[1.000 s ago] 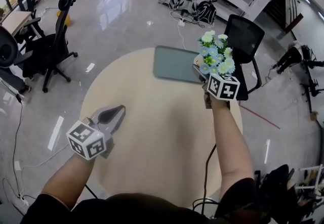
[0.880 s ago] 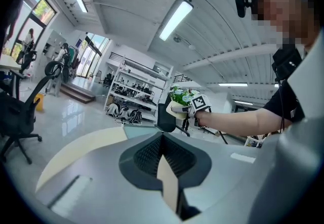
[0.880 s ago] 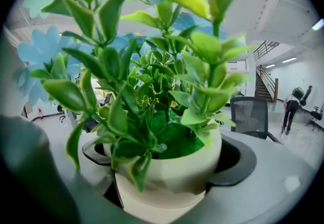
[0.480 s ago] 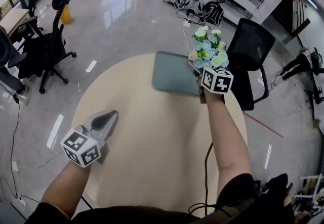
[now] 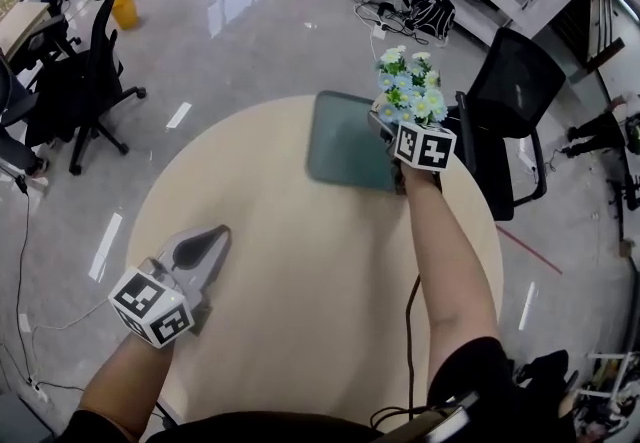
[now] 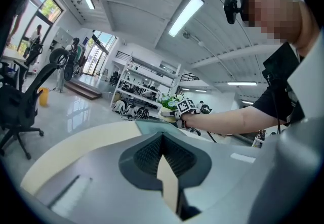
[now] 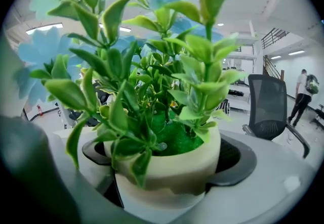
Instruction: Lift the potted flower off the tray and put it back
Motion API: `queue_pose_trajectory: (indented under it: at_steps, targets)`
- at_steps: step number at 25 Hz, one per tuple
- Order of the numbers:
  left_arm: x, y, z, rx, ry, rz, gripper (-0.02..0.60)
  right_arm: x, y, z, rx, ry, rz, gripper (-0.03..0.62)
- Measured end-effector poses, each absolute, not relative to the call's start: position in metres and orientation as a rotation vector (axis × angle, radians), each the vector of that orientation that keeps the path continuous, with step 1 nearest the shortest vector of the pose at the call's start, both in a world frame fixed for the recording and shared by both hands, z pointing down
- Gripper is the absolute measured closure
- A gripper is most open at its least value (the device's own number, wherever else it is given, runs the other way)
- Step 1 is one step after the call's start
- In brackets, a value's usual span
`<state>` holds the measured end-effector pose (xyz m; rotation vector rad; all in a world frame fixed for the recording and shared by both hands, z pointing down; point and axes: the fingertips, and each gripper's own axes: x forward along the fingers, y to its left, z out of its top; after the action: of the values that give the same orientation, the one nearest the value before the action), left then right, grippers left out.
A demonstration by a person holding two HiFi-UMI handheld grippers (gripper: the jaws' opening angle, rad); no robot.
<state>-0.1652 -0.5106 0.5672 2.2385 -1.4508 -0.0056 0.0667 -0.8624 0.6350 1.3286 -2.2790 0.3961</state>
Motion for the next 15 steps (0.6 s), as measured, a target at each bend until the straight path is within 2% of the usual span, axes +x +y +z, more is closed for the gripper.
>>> queue_pose_trajectory:
  at_steps: [15]
  targets:
    - [-0.167,-0.514,0.589,2.213,-1.437,-0.013,0.588,0.075,-0.891,0.712,1.403,-2.106,0.473,0.033]
